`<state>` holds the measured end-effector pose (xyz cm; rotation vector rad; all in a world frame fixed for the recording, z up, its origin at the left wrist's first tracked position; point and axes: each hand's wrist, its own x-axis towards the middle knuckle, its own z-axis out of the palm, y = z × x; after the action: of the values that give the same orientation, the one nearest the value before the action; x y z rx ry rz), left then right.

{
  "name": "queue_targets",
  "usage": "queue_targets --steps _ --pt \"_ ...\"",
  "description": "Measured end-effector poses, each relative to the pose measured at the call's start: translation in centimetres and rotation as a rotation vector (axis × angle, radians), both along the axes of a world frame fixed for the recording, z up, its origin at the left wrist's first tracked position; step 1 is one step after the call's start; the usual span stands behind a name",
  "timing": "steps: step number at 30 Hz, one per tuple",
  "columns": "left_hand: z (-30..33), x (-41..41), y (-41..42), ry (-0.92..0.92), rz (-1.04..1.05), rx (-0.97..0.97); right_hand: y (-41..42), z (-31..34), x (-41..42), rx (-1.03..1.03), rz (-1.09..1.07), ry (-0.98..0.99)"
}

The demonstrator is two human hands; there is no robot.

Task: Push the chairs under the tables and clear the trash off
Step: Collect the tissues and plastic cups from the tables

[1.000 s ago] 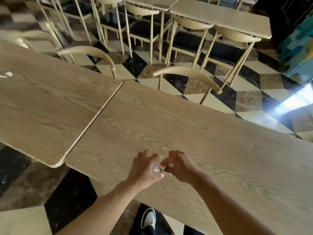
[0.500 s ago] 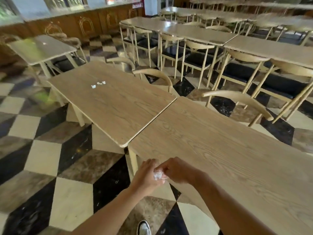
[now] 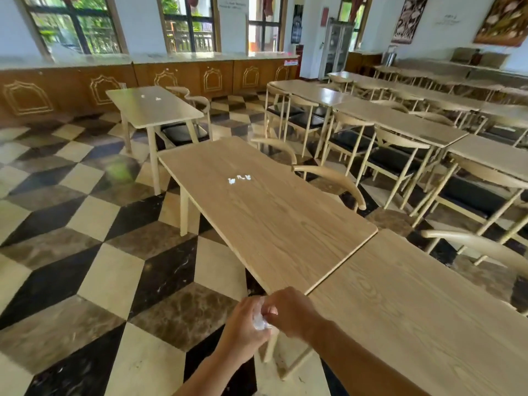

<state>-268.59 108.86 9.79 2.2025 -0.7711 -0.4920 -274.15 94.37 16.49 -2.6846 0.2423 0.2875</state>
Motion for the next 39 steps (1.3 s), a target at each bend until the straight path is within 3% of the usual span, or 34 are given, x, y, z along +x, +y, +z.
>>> queue_targets --steps 7,14,18,28,33,35,39 --pt "2.5 17.2 6.8 -0.067 0.189 0.026 6.3 3.6 18.0 0.038 0.155 -0.044" --pt "4.4 31.5 6.3 -0.058 0.209 -0.015 5.1 3.3 32.2 0.154 -0.009 -0.135" --pt "2.7 40.7 4.4 -0.036 0.202 -0.009 0.6 0.0 42.0 0.238 -0.164 -0.215" --pt "-4.5 72.5 -7.7 -0.017 0.132 0.113 -17.8 -12.0 70.3 0.425 -0.671 -0.133" --pt "-8.2 82.3 -12.6 0.064 0.008 0.138 -25.2 -19.8 77.7 0.169 -0.778 0.216" --pt "-9.1 84.6 -13.5 0.091 -0.027 0.116 -25.4 -20.9 78.8 0.063 -0.78 0.265" --pt "-10.4 89.3 -13.9 0.146 -0.061 0.117 -21.6 -21.3 80.0 0.204 -0.874 -0.017"
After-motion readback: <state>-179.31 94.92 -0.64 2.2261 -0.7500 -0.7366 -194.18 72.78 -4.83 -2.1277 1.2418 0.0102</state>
